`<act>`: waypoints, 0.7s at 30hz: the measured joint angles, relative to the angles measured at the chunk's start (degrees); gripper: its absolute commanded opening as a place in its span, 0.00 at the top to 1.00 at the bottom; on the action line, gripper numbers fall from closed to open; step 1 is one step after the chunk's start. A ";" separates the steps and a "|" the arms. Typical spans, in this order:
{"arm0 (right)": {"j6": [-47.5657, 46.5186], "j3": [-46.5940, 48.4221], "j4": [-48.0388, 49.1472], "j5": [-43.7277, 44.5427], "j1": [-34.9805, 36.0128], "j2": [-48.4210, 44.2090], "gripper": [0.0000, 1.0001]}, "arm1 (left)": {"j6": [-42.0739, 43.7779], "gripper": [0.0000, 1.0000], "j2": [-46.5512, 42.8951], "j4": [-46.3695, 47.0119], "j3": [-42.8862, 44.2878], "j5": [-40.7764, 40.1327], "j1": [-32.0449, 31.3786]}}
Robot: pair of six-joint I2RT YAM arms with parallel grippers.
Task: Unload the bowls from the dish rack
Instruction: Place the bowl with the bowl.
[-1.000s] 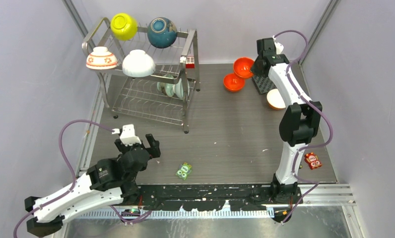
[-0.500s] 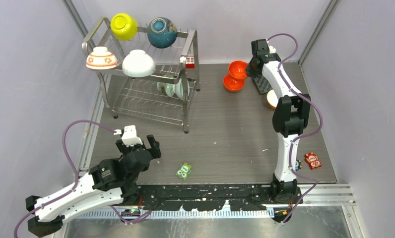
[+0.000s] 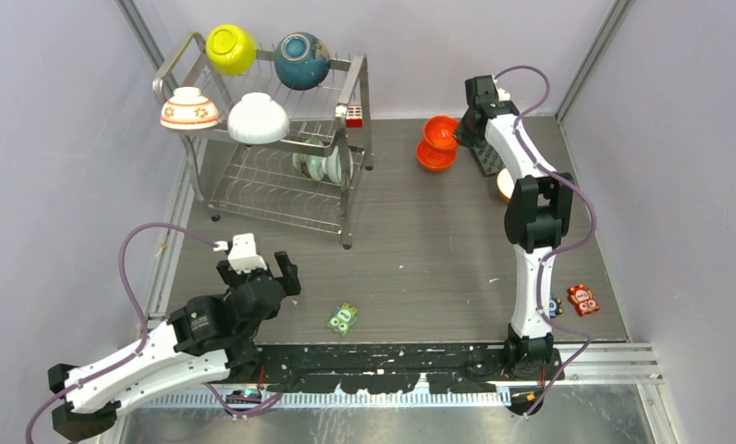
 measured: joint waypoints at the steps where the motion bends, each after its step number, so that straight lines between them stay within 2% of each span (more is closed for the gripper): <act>1: 0.00 0.00 0.00 -0.02 0.07 0.07 0.99 | -0.04 0.04 0.07 0.00 0.00 0.00 0.00; 21: -0.02 0.59 -1.73 -0.50 1.57 3.91 0.99 | -0.59 0.04 0.66 0.00 0.00 0.07 0.00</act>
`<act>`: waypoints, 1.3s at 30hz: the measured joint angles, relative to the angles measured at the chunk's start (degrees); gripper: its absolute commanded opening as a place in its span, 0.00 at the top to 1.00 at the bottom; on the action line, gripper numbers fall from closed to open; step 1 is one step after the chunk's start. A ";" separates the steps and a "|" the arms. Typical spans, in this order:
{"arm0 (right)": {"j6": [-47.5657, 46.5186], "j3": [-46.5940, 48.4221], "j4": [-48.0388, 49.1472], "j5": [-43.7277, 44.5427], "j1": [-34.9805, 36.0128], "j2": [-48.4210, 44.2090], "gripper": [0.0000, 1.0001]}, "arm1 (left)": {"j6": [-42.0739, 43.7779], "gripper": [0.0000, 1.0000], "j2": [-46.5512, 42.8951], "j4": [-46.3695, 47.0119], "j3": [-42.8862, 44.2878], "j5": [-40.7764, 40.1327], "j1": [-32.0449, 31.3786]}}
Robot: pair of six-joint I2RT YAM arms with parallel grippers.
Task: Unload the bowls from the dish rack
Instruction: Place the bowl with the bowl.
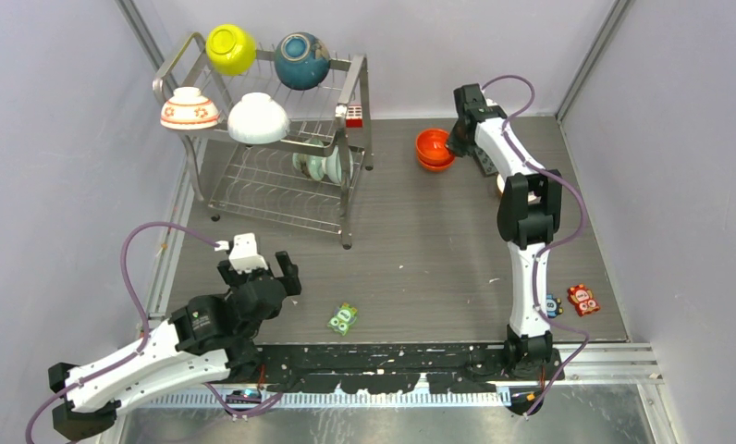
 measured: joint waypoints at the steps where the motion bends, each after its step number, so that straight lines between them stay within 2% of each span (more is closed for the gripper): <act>1: 0.00 0.15 -0.09 0.07 0.00 0.02 0.99 | 0.00 0.04 0.04 0.00 0.00 0.02 0.00; 24: -0.24 0.83 -0.83 0.57 0.00 0.52 0.76 | 0.00 0.04 0.46 0.02 0.00 0.13 0.00; 39: -0.24 0.90 -0.50 0.55 0.00 0.48 0.65 | 0.00 0.04 0.61 0.07 0.00 0.57 0.00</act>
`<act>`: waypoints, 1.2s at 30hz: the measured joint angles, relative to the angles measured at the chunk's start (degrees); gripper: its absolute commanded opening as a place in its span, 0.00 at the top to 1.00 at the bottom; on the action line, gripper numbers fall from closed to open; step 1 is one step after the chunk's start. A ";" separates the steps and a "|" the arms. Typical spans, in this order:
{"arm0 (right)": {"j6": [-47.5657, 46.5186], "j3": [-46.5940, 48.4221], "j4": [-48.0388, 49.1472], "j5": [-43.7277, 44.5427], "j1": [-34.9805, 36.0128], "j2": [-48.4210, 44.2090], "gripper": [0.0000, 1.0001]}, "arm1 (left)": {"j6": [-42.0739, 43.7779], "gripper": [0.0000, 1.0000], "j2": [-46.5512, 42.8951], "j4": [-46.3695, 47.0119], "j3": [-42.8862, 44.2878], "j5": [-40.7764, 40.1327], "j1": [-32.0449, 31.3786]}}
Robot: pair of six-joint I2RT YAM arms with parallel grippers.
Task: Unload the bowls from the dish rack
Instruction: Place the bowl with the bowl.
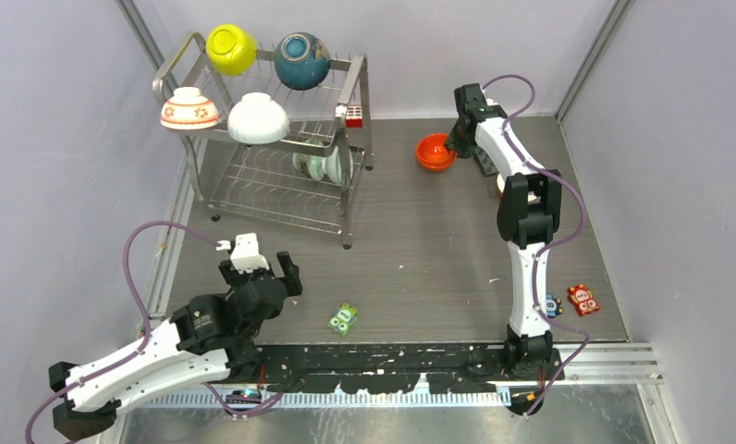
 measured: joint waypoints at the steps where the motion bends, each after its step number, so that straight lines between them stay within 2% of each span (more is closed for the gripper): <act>1: 0.00 -0.02 0.02 0.00 0.00 0.00 0.65 | 0.00 0.04 0.00 0.00 0.00 0.00 0.00; 12: 0.00 -4.04 0.98 0.00 0.00 -2.29 0.69 | 0.00 0.04 0.00 0.17 0.00 0.55 0.00; 23: 0.00 -5.97 1.88 0.00 0.00 -4.13 0.64 | 0.00 0.04 0.00 0.39 0.00 0.87 0.00; 36: 0.00 -6.25 2.14 0.02 0.00 -5.29 0.76 | 0.00 0.04 -0.02 0.39 0.00 0.92 0.00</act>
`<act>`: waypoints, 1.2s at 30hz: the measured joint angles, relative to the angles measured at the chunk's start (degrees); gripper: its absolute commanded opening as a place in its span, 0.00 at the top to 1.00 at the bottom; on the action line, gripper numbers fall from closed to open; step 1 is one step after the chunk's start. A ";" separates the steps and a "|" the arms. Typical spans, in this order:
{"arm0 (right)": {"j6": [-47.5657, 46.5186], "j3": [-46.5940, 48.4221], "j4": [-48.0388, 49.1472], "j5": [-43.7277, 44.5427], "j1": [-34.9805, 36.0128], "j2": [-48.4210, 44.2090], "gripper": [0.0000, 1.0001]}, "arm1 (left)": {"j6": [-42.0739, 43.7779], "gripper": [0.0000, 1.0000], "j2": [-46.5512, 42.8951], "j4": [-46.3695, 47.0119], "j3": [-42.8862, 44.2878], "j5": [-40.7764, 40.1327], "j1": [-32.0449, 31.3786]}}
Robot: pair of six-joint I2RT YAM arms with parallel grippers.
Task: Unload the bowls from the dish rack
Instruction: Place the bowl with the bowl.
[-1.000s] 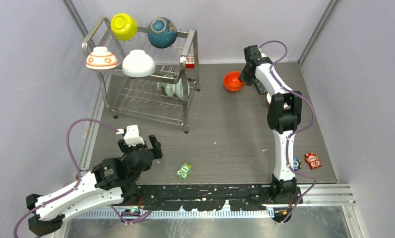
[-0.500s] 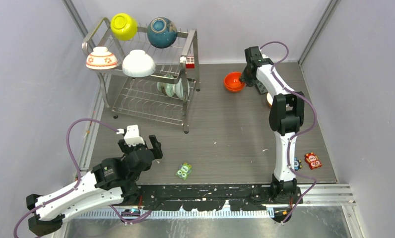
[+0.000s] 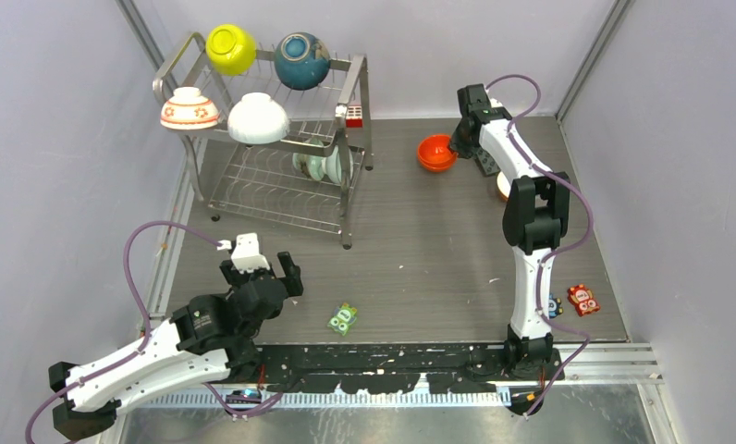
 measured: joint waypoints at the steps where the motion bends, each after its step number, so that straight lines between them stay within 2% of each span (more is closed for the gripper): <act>1: 0.00 0.00 0.00 0.00 0.00 0.00 0.77 | 0.00 0.04 0.00 0.00 0.00 0.02 0.00; 5: 0.00 0.00 0.02 0.00 0.00 0.00 0.82 | 0.00 0.04 0.00 0.00 0.00 0.00 0.00; 18: 0.00 0.00 0.13 -0.02 0.00 0.00 0.89 | 0.00 0.04 0.00 0.02 0.00 0.00 0.00; 31: 0.00 0.00 0.13 -0.02 0.00 0.02 0.89 | 0.00 0.04 0.00 0.04 -0.02 0.00 0.00; 36: 0.00 -0.02 0.13 -0.02 0.00 0.04 0.86 | 0.00 0.04 0.00 0.07 -0.02 0.00 0.00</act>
